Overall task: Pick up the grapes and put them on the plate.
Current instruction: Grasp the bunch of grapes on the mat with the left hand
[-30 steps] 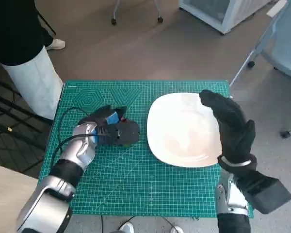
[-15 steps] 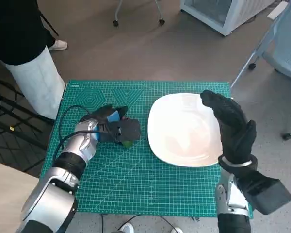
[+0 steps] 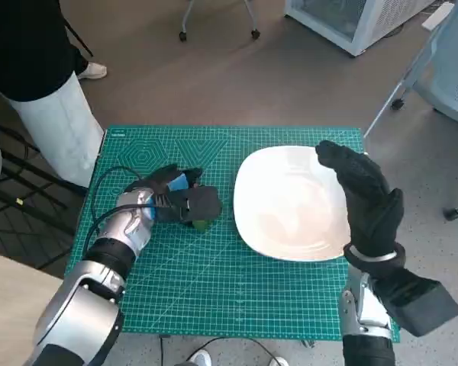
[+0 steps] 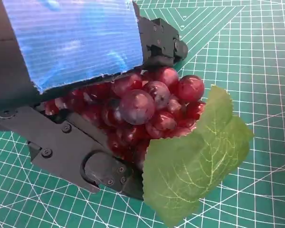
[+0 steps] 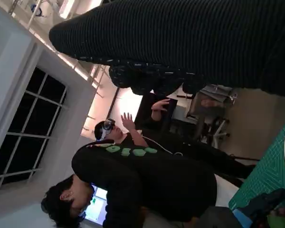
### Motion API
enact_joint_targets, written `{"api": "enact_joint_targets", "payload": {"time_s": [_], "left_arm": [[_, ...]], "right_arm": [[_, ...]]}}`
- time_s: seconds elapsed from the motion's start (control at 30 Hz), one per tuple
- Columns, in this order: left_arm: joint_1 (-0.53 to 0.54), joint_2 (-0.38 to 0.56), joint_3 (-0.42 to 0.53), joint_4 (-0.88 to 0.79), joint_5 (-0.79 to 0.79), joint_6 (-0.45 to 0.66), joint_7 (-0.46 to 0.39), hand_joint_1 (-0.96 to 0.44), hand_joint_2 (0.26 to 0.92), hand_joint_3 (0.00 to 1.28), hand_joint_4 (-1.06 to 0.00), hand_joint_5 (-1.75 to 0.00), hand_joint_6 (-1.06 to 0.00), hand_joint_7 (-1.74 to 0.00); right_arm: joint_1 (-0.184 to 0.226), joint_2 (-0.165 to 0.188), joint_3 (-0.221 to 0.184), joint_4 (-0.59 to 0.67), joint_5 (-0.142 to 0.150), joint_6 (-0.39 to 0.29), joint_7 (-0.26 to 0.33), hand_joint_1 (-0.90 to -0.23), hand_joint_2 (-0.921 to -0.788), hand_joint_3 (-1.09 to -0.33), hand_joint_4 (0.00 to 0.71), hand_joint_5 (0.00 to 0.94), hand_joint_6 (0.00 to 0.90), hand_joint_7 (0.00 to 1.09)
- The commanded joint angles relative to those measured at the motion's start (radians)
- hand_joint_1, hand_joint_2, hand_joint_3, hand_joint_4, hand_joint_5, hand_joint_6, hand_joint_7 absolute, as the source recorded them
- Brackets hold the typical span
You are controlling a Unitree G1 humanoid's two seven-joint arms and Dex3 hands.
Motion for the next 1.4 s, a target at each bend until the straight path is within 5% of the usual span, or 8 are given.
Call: {"api": "enact_joint_targets", "payload": {"time_s": [0.03,0.13,0.23,0.37,0.43,0.57,0.67,1.4], "left_arm": [[0.035,-0.016,0.003,0.026,-0.018,0.009,-0.016,-0.09,0.701,0.04,-0.12,-1.32,-0.42,-0.01],[0.038,-0.017,0.004,0.024,-0.019,0.005,-0.004,-0.05,0.709,0.04,-0.16,-1.61,-0.45,-0.02],[0.041,-0.016,-0.004,0.021,-0.010,0.000,0.012,-0.02,0.731,0.05,-0.27,-1.69,-0.50,-0.04],[0.047,-0.012,-0.040,0.009,0.027,-0.004,0.045,0.25,0.850,0.07,-0.58,-1.36,-0.71,-0.12],[0.050,-0.009,-0.060,-0.002,0.047,-0.002,0.063,0.28,0.884,0.07,-0.63,-1.31,-0.76,-0.23],[0.052,-0.005,-0.087,-0.027,0.068,0.009,0.081,0.09,0.913,0.12,-0.59,-1.40,-0.66,-0.79],[0.050,-0.004,-0.092,-0.045,0.069,0.021,0.079,0.03,0.918,0.15,-0.53,-1.49,-0.64,-0.93],[0.057,0.017,-0.083,-0.077,0.044,0.018,0.070,0.01,0.921,0.21,-0.44,-1.59,-0.59,-1.03]], "right_arm": [[0.014,0.001,-0.002,0.009,-0.004,0.014,-0.007,-0.706,-0.921,-0.689,0.352,0.004,0.033,0.51],[0.013,0.000,-0.002,0.009,-0.003,0.015,-0.007,-0.703,-0.921,-0.690,0.352,0.004,0.033,0.51],[0.013,-0.001,-0.002,0.007,-0.002,0.018,-0.006,-0.702,-0.921,-0.690,0.352,0.004,0.033,0.51],[0.011,-0.003,-0.003,0.006,0.003,0.022,-0.003,-0.701,-0.921,-0.691,0.352,0.004,0.033,0.51],[0.010,-0.004,-0.003,0.006,0.004,0.023,-0.001,-0.701,-0.921,-0.692,0.352,0.004,0.033,0.51],[0.006,-0.006,-0.005,0.009,0.008,0.027,0.001,-0.701,-0.921,-0.692,0.352,0.004,0.032,0.51],[0.002,-0.007,-0.005,0.010,0.010,0.030,0.003,-0.702,-0.921,-0.692,0.352,0.003,0.032,0.51],[-0.012,-0.006,-0.003,0.013,0.020,0.038,0.013,-0.712,-0.921,-0.692,0.352,0.003,0.027,0.52]]}}
